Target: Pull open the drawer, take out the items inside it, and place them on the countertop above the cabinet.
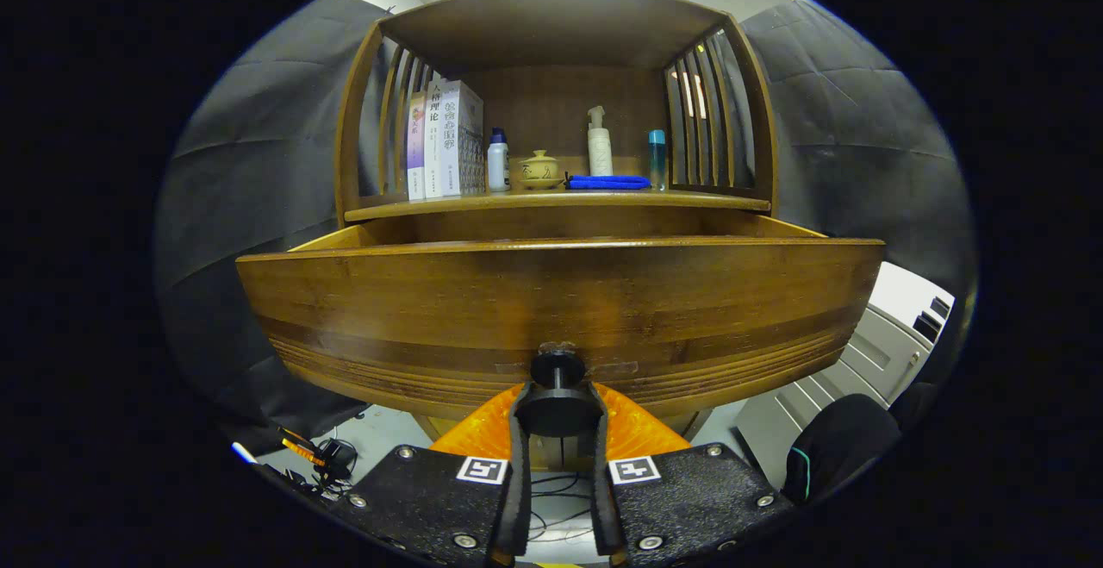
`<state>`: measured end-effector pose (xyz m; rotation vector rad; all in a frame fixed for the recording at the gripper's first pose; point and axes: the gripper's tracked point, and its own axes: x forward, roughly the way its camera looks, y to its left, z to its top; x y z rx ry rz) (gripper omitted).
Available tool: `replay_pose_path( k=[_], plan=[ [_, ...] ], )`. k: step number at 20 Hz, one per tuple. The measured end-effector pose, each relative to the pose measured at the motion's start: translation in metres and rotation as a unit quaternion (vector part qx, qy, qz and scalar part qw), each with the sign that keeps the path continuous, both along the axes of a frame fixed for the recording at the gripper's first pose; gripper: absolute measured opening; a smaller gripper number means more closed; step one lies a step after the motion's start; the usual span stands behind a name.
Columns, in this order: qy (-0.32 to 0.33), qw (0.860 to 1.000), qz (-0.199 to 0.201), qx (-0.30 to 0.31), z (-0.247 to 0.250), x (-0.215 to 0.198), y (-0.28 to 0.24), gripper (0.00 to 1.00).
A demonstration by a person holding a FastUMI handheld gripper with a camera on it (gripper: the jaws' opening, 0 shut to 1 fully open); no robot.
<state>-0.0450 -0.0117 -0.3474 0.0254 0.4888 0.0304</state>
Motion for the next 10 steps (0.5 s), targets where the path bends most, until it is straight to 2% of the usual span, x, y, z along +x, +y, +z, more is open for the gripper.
replay_pose_path(
  k=[10],
  plan=[
    [0.031,0.999,0.013,0.001,0.002,-0.043,0.012,0.29]
  ],
)
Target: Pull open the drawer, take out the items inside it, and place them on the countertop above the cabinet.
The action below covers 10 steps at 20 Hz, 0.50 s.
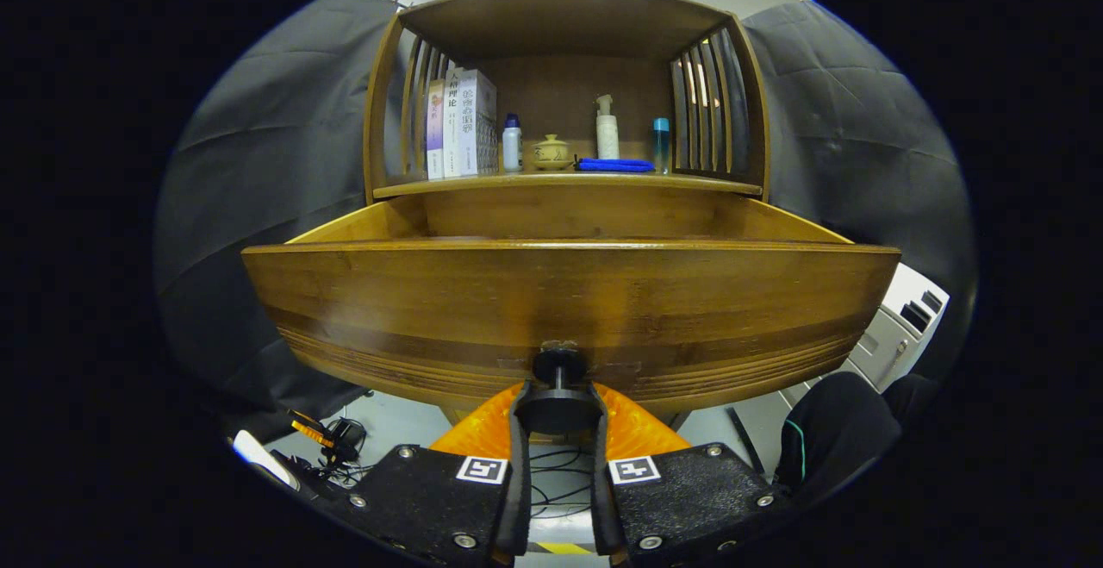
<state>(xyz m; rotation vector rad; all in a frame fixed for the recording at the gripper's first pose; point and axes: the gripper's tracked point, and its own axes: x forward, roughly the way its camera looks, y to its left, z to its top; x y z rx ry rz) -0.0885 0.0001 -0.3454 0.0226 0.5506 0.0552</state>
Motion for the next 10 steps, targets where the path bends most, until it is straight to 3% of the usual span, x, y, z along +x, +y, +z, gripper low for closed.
replay_pose_path(
  k=[3,7,10],
  plan=[
    [0.005,1.0,0.009,0.006,0.001,-0.001,0.002,0.31],
    [0.006,1.0,0.018,0.003,0.014,-0.006,0.004,0.45],
    [-0.026,0.999,0.042,0.021,0.051,-0.003,0.019,0.71]
  ],
)
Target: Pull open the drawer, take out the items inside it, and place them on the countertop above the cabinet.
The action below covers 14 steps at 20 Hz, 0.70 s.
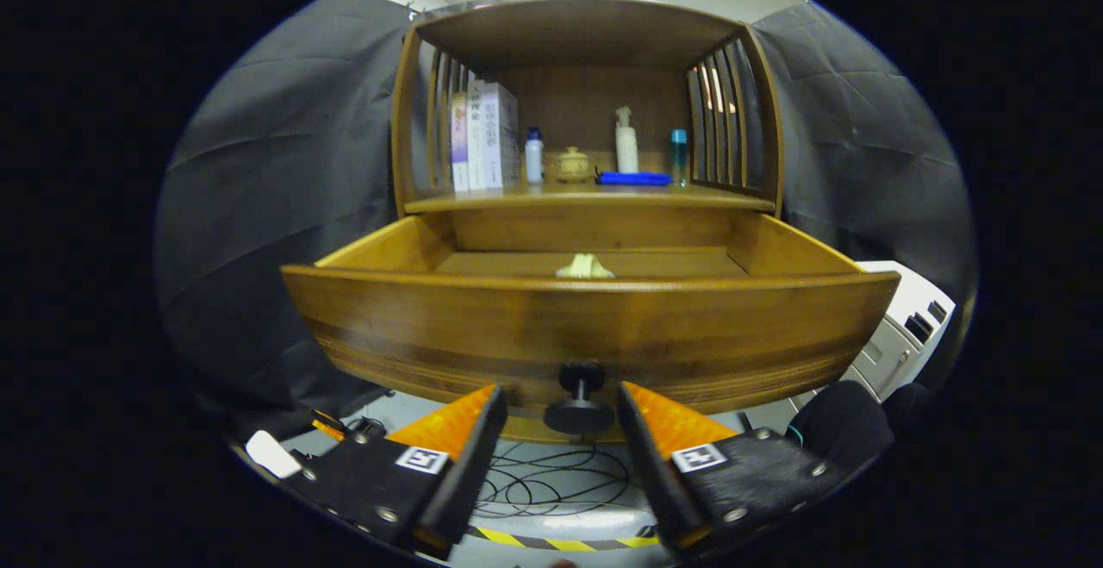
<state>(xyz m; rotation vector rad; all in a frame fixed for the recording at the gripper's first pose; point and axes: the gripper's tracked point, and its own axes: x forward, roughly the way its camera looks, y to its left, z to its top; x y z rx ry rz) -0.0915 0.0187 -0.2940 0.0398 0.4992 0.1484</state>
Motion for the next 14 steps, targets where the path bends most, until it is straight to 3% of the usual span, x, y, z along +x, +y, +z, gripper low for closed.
replay_pose_path(
  k=[3,8,14],
  plan=[
    [-0.025,1.0,0.017,-0.004,0.044,0.012,0.005,0.97],
    [-0.011,0.999,0.02,0.023,0.101,0.051,0.012,0.97],
    [0.025,0.999,-0.033,0.026,0.127,0.109,-0.014,0.96]
  ],
)
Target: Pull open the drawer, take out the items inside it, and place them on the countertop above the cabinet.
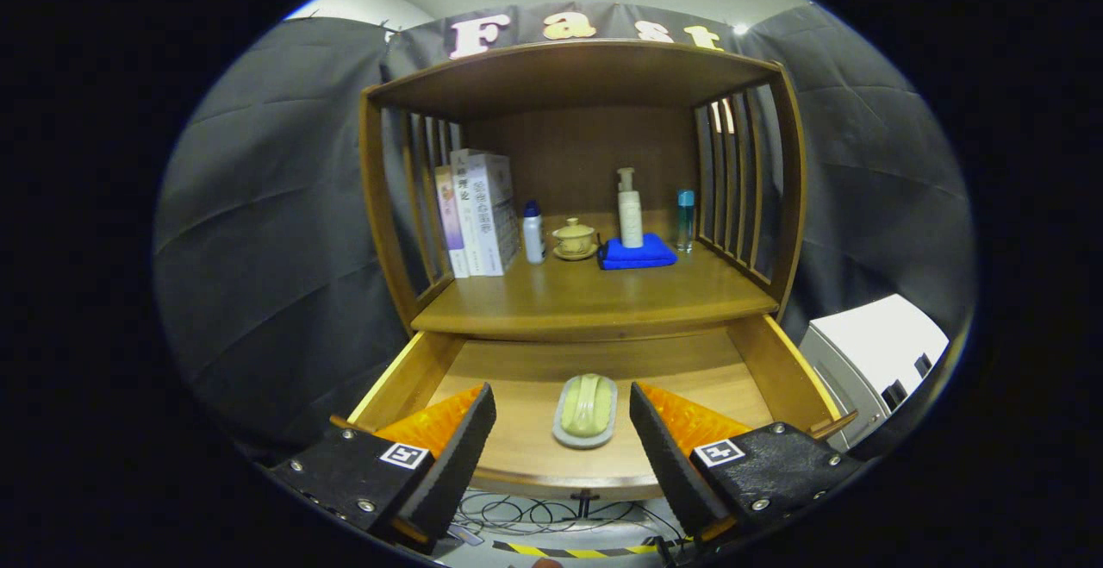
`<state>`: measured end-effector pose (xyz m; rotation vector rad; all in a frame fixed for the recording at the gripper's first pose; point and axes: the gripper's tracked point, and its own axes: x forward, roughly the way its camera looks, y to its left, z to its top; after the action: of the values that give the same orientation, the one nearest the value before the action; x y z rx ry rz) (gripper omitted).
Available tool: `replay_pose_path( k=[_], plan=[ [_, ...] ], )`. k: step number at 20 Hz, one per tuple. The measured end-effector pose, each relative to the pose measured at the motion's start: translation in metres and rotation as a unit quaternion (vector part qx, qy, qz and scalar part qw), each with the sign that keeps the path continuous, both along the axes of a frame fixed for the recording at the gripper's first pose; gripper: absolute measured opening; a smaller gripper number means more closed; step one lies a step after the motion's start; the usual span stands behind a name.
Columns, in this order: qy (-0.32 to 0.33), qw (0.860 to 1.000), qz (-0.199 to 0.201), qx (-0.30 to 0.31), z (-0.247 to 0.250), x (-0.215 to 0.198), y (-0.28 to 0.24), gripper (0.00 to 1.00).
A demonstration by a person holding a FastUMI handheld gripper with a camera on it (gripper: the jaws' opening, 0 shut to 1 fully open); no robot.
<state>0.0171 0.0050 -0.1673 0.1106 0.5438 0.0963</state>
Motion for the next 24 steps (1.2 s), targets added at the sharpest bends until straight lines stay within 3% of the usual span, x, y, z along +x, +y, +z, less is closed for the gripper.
replay_pose_path(
  k=[11,17,24],
  plan=[
    [0.103,0.994,-0.043,-0.016,-0.053,0.073,-0.006,0.95],
    [0.156,0.987,-0.045,-0.006,-0.105,0.083,0.002,0.95],
    [0.201,0.977,-0.029,-0.06,-0.145,0.084,0.002,0.93]
  ],
)
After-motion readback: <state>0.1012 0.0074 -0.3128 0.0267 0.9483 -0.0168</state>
